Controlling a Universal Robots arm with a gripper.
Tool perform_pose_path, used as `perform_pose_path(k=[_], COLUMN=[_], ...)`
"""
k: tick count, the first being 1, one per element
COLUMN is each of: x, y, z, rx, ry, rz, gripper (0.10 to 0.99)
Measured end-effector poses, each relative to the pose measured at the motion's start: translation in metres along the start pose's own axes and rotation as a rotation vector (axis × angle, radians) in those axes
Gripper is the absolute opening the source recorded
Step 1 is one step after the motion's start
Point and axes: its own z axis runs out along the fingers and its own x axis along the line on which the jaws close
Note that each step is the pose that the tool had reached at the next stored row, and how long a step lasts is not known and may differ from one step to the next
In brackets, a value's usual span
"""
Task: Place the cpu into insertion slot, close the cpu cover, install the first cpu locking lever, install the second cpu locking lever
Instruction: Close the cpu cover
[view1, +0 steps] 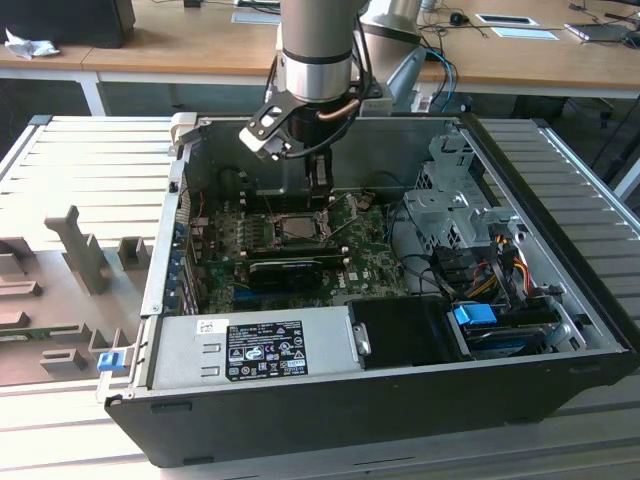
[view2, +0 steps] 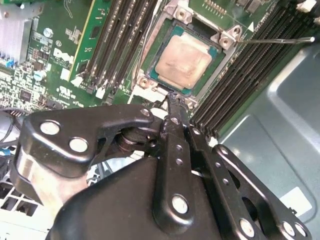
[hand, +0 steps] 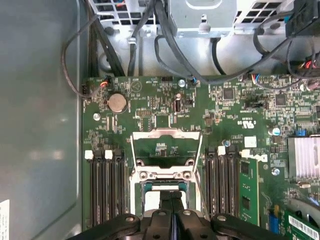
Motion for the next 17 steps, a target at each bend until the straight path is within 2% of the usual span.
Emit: perform_pose_path(k=[3, 8, 13, 17], x=[0.0006, 0.0009, 0.0017, 0.0018], y=[0.0006, 0.0085, 0.0091, 0.0116], z=[-0.0078, -0.0086, -0.0176, -0.0182], rx=[0.000, 0.000, 0.000, 0.000], ry=[-0.0016, -0.0020, -0.0041, -0.0078], rz=[0.000, 0.000, 0.000, -0.001], gripper=[0.106, 0.106, 0.106, 0.106])
